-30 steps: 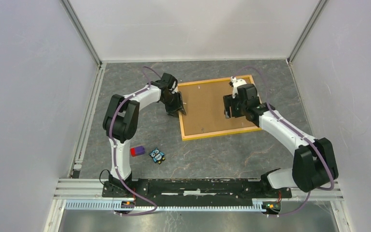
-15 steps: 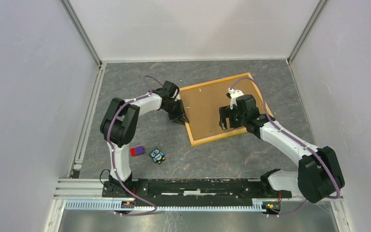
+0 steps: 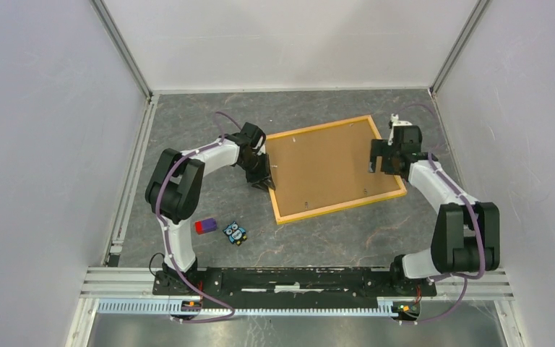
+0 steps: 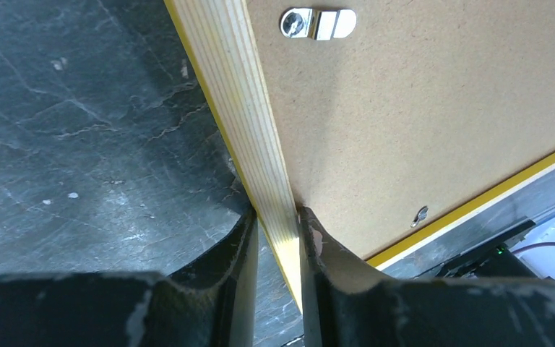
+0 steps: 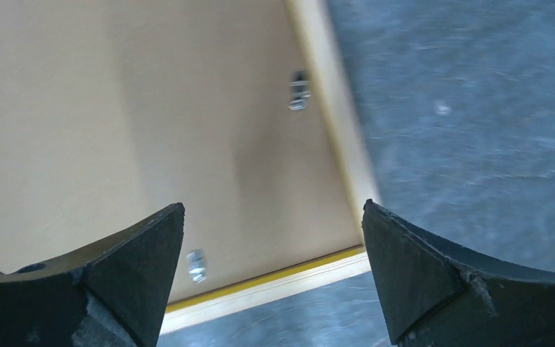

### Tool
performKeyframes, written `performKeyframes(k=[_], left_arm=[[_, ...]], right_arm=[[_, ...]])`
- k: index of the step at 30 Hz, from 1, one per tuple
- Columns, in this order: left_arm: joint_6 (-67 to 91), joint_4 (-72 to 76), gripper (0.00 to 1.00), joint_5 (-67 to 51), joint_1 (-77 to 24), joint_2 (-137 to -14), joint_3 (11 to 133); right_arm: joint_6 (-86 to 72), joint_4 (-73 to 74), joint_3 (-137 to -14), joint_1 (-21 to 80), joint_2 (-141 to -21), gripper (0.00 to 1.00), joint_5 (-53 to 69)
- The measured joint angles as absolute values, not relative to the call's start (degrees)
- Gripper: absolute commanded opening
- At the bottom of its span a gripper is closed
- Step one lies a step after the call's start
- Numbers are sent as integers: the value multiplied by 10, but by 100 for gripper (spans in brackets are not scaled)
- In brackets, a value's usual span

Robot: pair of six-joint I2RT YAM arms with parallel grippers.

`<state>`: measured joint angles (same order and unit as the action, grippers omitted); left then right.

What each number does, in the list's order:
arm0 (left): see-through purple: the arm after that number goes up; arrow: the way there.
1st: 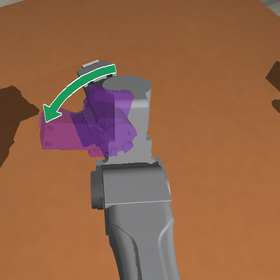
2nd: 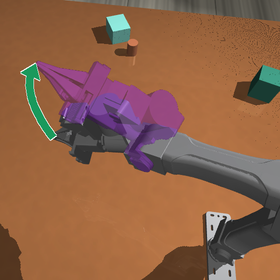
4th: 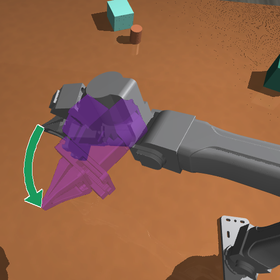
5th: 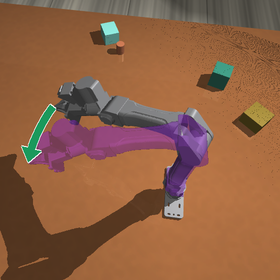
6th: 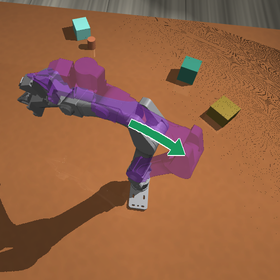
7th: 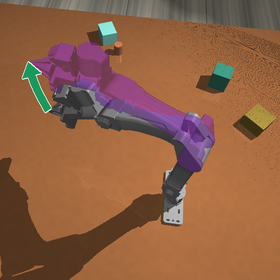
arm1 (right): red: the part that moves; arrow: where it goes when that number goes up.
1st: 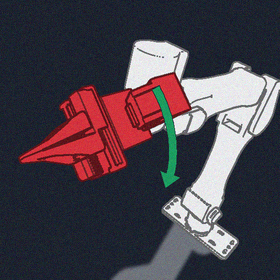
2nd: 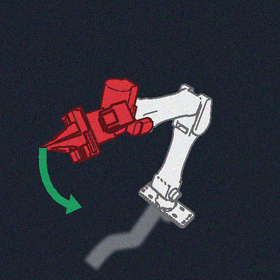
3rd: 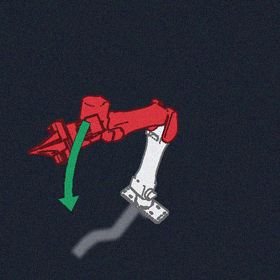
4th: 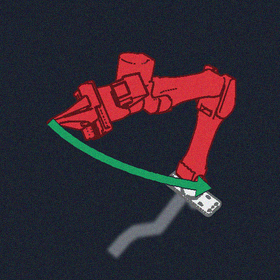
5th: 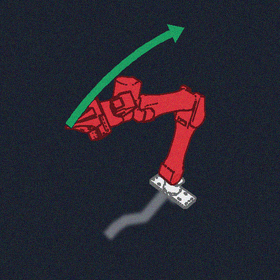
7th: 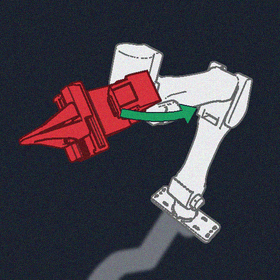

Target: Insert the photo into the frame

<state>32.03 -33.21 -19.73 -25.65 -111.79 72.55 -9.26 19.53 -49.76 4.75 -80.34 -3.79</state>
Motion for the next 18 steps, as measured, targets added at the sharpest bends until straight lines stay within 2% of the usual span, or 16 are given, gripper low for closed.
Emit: performKeyframes(k=[4, 8, 10, 12, 18], left_arm=[[314, -341, 21, -207, -247, -1120, 728], [311, -346, 22, -224, -233, -1124, 728], [310, -347, 22, -226, -229, -1124, 728], [310, -348, 22, -227, -227, -1124, 728], [310, -348, 22, -230, -226, -1124, 728]], right_arm=[[-85, 197, -514, -24, -844, 87, -55], [-85, 189, -517, -91, -896, 87, -19], [-86, 188, -519, -106, -918, 93, -7], [-89, 185, -523, -105, -934, 94, 8], [-115, 159, -535, -94, -951, 83, 25]])
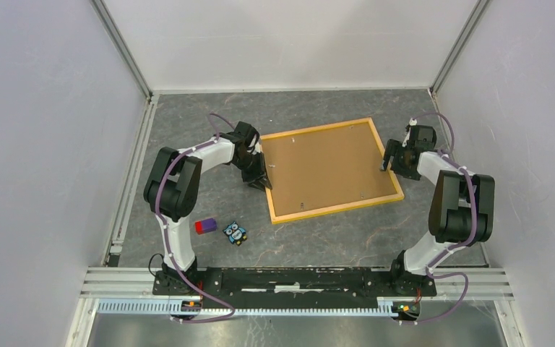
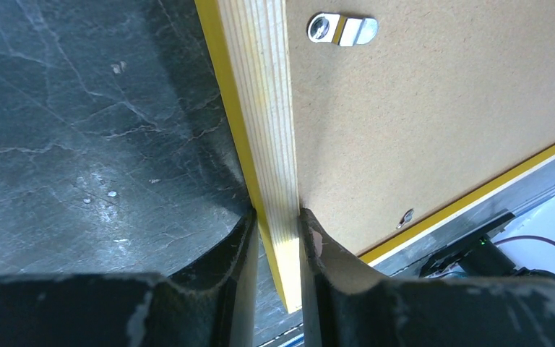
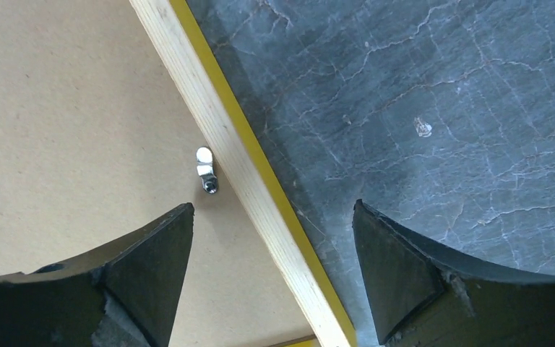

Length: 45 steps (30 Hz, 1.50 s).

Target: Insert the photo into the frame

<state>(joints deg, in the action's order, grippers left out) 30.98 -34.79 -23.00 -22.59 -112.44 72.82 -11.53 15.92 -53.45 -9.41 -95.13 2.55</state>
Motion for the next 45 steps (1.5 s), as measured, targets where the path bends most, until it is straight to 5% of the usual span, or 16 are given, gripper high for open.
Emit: performKeyframes(k=[12, 26, 30, 34, 41, 45], left_arm=[[310, -348, 21, -235, -226, -1126, 728], [310, -348, 20, -243, -224, -1129, 729], [310, -348, 20, -243, -224, -1129, 729], [310, -348, 20, -244, -223, -1129, 729], [310, -349, 21, -244, -224, -1129, 729], [310, -349, 25, -244, -224, -1129, 729]], right_arm=[[-161, 149, -564, -67, -985, 72, -23], [-174, 140, -560, -47, -981, 34, -45], [-171, 137, -559, -49, -980, 31, -45], [-171, 131, -554, -49, -977, 32, -43], [-166, 133, -551, -49, -973, 58, -37], [-157, 145, -546, -49, -967, 62, -13]])
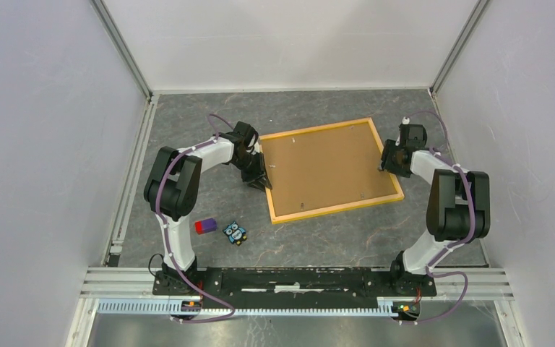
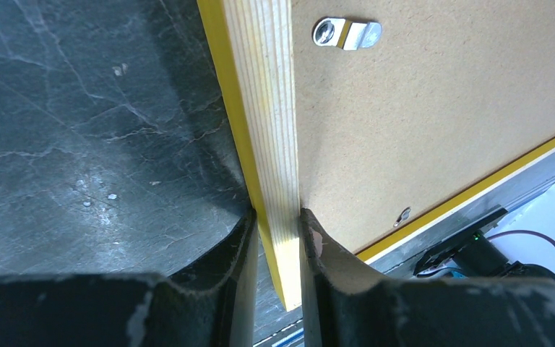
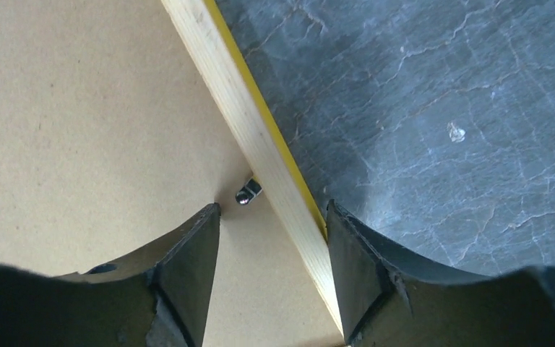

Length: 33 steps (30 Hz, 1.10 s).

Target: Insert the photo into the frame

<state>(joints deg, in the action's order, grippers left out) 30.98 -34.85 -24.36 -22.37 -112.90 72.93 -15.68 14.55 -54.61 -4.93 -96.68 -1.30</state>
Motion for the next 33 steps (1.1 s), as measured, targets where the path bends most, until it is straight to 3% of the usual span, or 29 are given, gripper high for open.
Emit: performKeyframes(k=[12, 20, 23, 27, 30, 33], left_arm=[[303, -370, 39, -241, -211, -1132, 735], [315, -399, 45, -269, -169, -1184, 809], [322, -410, 59, -256, -165, -1221, 877], [324, -423, 89, -223, -167, -1271, 987], [325, -427, 99, -184, -172, -1265, 1000], [325, -422, 100, -156, -178, -1210, 938]], right_arm=[[-119, 138, -380, -52, -793, 62, 31], [-141, 81, -247, -54, -666, 64, 99], [-156, 56, -216, -57, -637, 66, 120], [-173, 42, -204, -54, -628, 74, 169], [-162, 63, -212, -48, -628, 78, 187], [-145, 95, -228, -45, -634, 79, 179]])
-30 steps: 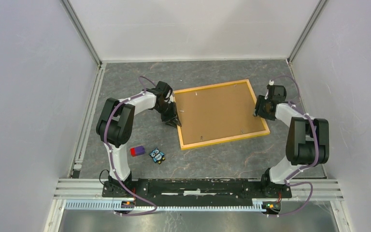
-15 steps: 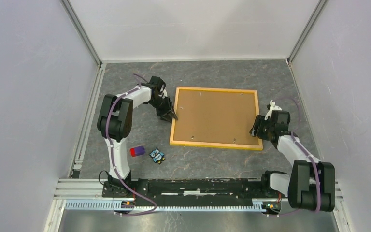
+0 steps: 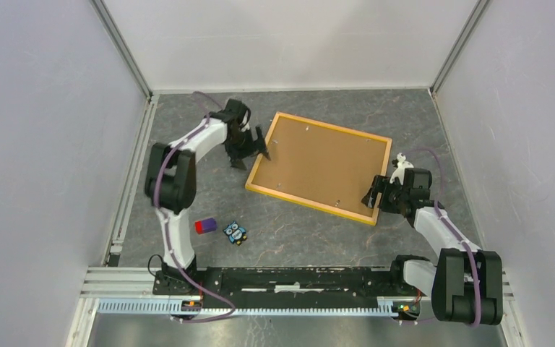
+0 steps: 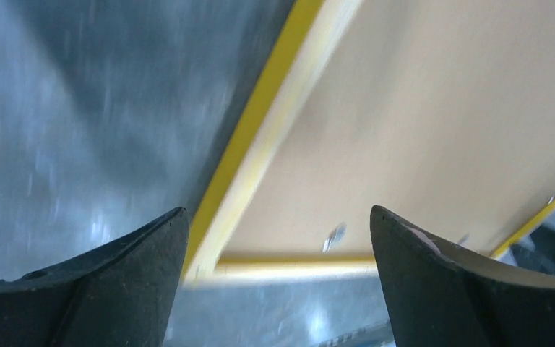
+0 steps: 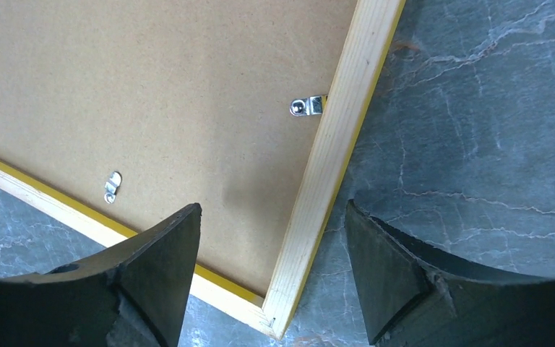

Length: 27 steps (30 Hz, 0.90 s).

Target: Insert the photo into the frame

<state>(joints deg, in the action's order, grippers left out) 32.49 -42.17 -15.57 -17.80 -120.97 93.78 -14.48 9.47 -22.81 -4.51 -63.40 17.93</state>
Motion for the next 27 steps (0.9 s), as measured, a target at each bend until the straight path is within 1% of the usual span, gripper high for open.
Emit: performKeyframes(k=[4, 6, 7, 8, 10, 12, 15, 17, 21, 22, 27], left_arm=[[351, -427, 97, -135, -196, -1053, 786], [401, -411, 94, -128, -222, -975, 721], [439, -397, 91, -128, -246, -936, 684], [480, -381, 89, -130, -272, -905, 651], [571, -341, 88, -134, -331, -868, 591], [678, -295, 89, -127, -392, -862, 538], [793, -260, 92, -76, -453, -871, 502], [849, -234, 92, -47, -479, -884, 505], [970, -192, 86, 20, -521, -913, 515], [993, -189, 84, 33, -530, -923, 520], [1108, -193, 81, 114, -585, -985, 571]], right_arm=[[-138, 105, -235, -45, -639, 79, 185], [-139, 104, -235, -45, -639, 79, 188], [-139, 104, -235, -45, -640, 80, 190], [-139, 104, -235, -45, -640, 82, 193], [-138, 105, -236, -45, -641, 88, 192], [-139, 108, -238, -45, -639, 92, 182], [-141, 108, -238, -44, -635, 98, 178], [-140, 110, -238, -44, -634, 98, 177], [-141, 119, -238, -46, -627, 98, 150], [-142, 123, -238, -48, -624, 98, 140], [-141, 140, -235, -76, -607, 98, 135]])
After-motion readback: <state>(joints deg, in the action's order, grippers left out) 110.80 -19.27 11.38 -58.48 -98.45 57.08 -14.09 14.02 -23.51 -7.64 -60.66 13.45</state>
